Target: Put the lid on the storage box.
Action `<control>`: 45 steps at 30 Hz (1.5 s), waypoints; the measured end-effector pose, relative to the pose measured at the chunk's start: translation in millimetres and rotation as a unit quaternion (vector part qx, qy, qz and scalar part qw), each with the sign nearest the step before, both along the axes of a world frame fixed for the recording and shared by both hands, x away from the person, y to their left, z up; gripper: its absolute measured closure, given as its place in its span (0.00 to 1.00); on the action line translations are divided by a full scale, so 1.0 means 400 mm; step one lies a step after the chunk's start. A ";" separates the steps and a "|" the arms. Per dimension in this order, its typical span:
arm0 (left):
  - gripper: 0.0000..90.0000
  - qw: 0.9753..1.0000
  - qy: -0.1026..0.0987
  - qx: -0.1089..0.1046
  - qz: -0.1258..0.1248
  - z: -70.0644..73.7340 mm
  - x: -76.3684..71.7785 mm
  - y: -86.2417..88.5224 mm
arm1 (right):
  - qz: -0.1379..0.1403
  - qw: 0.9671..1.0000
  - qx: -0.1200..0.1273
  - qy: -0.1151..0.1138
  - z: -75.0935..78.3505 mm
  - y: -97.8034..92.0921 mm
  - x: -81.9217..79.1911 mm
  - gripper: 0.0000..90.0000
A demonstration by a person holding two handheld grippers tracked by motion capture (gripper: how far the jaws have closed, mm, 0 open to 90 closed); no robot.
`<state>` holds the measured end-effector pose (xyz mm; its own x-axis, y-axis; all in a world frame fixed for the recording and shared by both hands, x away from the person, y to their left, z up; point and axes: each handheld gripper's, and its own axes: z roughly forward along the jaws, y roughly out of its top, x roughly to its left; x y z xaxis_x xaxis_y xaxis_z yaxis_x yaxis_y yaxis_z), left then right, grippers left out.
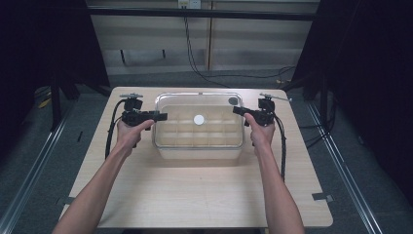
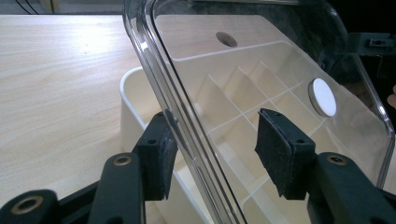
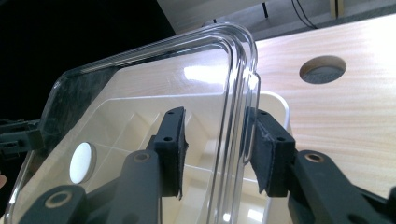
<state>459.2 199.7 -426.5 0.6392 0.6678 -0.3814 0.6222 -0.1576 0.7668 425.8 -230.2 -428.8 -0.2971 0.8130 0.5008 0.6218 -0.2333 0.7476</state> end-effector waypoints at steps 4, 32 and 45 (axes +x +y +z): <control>0.53 1.000 0.006 0.004 -0.008 -0.012 -0.001 0.003 | 0.002 1.000 0.003 0.012 -0.010 0.000 0.008 0.65; 0.51 1.000 0.024 0.013 -0.009 -0.052 -0.007 0.016 | -0.012 0.997 -0.073 0.022 -0.039 0.020 0.014 0.60; 0.47 0.999 0.036 0.017 -0.031 -0.063 -0.017 0.023 | -0.013 0.996 -0.072 0.043 -0.068 0.027 0.014 0.51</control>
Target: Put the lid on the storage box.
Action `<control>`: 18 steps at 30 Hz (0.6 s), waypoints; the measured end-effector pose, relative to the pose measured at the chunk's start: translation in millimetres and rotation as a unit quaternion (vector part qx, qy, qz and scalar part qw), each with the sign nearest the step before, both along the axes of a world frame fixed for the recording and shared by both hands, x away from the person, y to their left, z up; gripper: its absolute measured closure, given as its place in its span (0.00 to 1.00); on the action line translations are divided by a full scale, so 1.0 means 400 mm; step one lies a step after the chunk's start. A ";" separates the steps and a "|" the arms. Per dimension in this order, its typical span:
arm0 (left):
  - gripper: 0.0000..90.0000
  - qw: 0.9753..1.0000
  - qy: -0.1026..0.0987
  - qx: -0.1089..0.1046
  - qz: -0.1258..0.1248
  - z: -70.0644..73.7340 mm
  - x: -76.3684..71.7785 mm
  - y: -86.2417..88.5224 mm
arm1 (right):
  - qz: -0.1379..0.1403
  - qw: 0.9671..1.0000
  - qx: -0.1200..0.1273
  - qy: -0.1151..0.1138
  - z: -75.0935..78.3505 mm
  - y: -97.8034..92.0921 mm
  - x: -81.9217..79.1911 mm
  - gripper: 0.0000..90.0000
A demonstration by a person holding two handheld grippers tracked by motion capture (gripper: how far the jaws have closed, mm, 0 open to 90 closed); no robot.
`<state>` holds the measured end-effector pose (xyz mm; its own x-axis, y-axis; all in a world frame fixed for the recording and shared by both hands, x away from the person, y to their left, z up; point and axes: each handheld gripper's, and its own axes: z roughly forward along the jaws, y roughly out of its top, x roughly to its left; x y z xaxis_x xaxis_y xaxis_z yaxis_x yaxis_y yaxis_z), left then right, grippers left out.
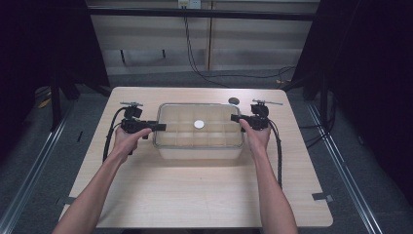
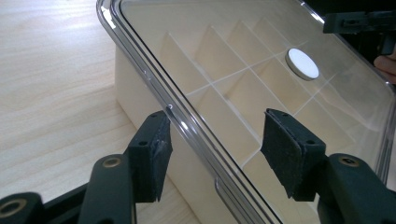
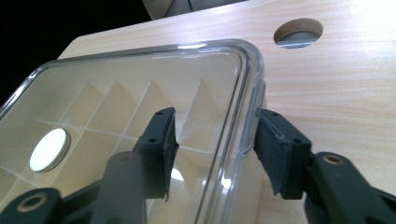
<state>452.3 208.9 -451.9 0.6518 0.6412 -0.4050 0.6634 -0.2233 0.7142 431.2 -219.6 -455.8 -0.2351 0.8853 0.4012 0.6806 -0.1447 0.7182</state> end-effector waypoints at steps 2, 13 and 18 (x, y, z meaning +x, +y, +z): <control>0.43 1.000 -0.001 0.007 -0.002 0.002 -0.005 -0.002 | 0.007 1.000 -0.015 0.001 0.003 0.010 -0.007 0.47; 0.35 1.000 -0.014 0.019 0.018 0.005 -0.068 0.008 | 0.022 0.999 -0.004 -0.029 0.035 -0.027 -0.078 0.46; 0.35 0.999 -0.032 0.025 0.018 0.028 -0.093 0.010 | 0.037 0.998 -0.002 -0.043 0.055 -0.031 -0.108 0.46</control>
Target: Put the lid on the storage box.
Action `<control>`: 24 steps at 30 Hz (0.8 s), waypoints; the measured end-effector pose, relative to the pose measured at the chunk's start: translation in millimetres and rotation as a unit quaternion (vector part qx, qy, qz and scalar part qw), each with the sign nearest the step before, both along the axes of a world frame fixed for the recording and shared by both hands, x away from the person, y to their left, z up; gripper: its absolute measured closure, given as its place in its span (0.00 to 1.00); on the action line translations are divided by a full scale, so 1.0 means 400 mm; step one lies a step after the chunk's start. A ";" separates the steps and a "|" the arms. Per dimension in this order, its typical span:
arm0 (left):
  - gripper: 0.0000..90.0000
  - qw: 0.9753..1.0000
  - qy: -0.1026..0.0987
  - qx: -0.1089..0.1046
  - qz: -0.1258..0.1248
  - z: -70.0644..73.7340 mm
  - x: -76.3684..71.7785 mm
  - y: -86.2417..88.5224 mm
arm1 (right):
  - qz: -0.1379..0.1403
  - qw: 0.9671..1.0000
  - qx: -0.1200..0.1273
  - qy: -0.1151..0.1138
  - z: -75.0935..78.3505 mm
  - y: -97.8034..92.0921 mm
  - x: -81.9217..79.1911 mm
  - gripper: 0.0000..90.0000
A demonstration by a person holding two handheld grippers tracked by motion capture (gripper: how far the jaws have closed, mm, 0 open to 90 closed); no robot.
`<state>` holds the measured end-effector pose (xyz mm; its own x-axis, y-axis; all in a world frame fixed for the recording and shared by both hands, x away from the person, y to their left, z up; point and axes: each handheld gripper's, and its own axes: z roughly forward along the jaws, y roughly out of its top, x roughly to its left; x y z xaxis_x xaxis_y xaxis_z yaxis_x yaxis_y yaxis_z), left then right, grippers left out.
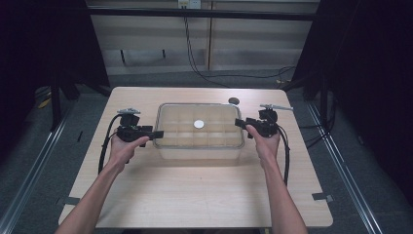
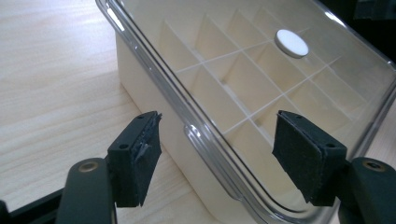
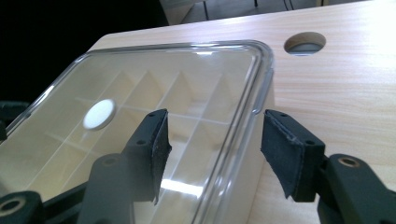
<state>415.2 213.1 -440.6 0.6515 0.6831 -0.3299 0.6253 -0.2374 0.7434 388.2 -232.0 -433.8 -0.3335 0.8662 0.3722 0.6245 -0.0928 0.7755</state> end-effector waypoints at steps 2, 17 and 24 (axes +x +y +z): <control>0.42 1.000 -0.004 -0.006 -0.008 0.007 -0.009 0.003 | 0.012 1.000 -0.005 -0.010 0.010 0.004 -0.018 0.46; 0.45 0.999 -0.025 0.005 -0.019 0.013 -0.125 0.053 | 0.054 0.998 -0.004 -0.019 0.023 -0.007 -0.166 0.43; 0.41 1.000 -0.027 0.009 -0.012 0.016 -0.175 0.076 | 0.049 0.998 -0.022 -0.024 0.029 -0.028 -0.228 0.40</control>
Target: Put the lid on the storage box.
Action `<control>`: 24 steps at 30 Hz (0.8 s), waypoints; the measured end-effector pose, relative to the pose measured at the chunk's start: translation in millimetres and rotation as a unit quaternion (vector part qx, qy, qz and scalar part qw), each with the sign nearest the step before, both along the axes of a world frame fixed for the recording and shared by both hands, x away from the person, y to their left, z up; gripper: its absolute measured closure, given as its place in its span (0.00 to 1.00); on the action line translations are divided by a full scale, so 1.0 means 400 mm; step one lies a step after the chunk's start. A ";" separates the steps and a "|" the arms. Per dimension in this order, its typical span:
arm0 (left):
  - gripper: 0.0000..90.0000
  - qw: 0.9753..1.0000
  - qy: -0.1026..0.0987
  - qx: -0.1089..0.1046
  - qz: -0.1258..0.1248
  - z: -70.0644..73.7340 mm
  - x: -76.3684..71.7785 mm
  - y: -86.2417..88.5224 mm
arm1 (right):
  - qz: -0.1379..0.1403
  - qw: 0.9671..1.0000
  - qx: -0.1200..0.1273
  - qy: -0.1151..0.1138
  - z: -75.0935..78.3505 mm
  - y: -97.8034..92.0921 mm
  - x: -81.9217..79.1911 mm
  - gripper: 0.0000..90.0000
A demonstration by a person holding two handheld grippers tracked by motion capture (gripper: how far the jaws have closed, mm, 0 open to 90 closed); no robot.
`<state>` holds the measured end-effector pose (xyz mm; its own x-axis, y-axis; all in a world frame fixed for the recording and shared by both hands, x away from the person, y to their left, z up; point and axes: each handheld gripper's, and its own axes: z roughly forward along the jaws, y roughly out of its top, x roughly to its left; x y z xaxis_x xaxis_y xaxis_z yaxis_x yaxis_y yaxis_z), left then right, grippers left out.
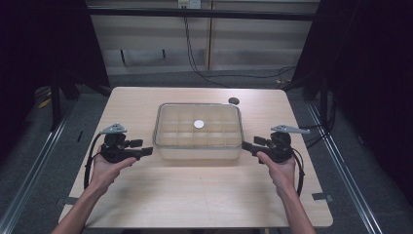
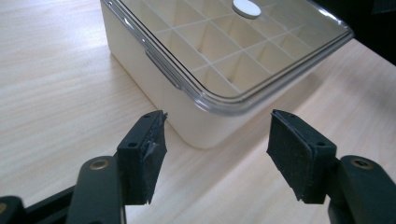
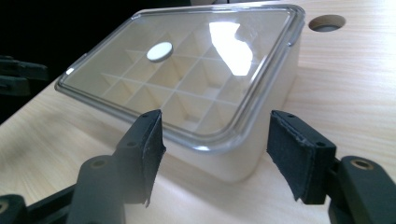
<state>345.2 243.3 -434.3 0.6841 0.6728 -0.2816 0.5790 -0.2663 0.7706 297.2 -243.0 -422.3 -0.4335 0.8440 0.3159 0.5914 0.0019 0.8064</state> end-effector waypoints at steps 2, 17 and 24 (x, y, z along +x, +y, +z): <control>0.40 1.000 0.006 0.002 0.016 -0.006 -0.013 0.009 | -0.004 1.000 0.004 -0.005 -0.007 -0.012 -0.032 0.39; 0.31 1.000 0.012 0.020 0.016 -0.035 -0.138 0.068 | -0.014 1.000 -0.018 0.005 -0.035 -0.046 -0.153 0.34; 0.29 0.999 0.027 0.027 0.015 -0.074 -0.198 0.076 | -0.030 0.999 -0.004 0.023 -0.081 -0.065 -0.198 0.33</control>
